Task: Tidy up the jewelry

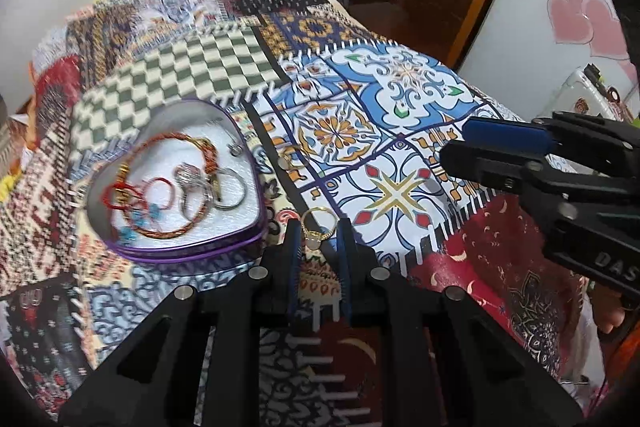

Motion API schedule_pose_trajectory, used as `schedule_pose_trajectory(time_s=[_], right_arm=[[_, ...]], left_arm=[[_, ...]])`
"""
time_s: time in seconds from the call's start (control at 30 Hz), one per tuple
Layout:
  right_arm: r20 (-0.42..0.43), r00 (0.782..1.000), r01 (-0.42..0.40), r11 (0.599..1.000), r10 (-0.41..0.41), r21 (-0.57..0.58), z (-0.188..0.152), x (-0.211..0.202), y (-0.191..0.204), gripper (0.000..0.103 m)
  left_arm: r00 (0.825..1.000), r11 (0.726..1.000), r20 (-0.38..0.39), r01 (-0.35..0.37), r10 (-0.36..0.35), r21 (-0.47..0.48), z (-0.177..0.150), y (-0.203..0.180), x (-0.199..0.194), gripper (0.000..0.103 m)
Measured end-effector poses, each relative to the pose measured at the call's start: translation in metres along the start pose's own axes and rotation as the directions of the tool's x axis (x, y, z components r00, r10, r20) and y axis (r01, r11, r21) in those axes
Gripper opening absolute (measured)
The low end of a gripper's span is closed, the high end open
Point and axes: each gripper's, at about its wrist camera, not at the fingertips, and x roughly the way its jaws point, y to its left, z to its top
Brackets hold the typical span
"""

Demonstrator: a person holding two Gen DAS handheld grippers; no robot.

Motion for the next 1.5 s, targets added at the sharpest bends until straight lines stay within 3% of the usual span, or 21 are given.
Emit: schedule_pose_trajectory(time_s=[0.13, 0.23, 0.33, 0.63, 1.0, 1.5], right_arm=[[-0.005, 1.0, 0.005, 1.0, -0.005, -0.006, -0.002, 0.0, 0.0, 0.026], [-0.008, 1.0, 0.002, 1.0, -0.002, -0.001, -0.002, 0.001, 0.001, 0.026], [-0.009, 1.0, -0.003, 1.0, 0.003, 0.002, -0.003, 0.002, 0.002, 0.026], [0.003, 1.0, -0.014, 1.0, 0.014, -0.01, 0.001, -0.002, 0.009, 0.026], [0.005, 0.998, -0.067, 0.998, 0.067, -0.002, 0.015, 0.011, 0.018, 0.026], [-0.088, 0.994, -0.079, 0.992, 0.071, -0.095, 0.036, 0.069, 0.046, 0.026]], left_arm=[[0.999, 0.999, 0.0, 0.036, -0.036, -0.026, 0.002, 0.006, 0.003, 0.016], [0.998, 0.996, 0.006, 0.063, -0.062, -0.058, 0.002, 0.013, 0.003, 0.008], [0.997, 0.994, 0.014, 0.077, -0.076, -0.077, 0.001, 0.017, 0.001, 0.008], [0.995, 0.997, 0.094, 0.042, -0.036, -0.065, 0.004, 0.014, -0.026, 0.008], [0.969, 0.994, 0.244, -0.002, 0.028, -0.107, 0.016, 0.037, -0.079, 0.008], [0.963, 0.988, 0.257, -0.036, 0.075, -0.153, 0.001, 0.07, -0.081, 0.008]])
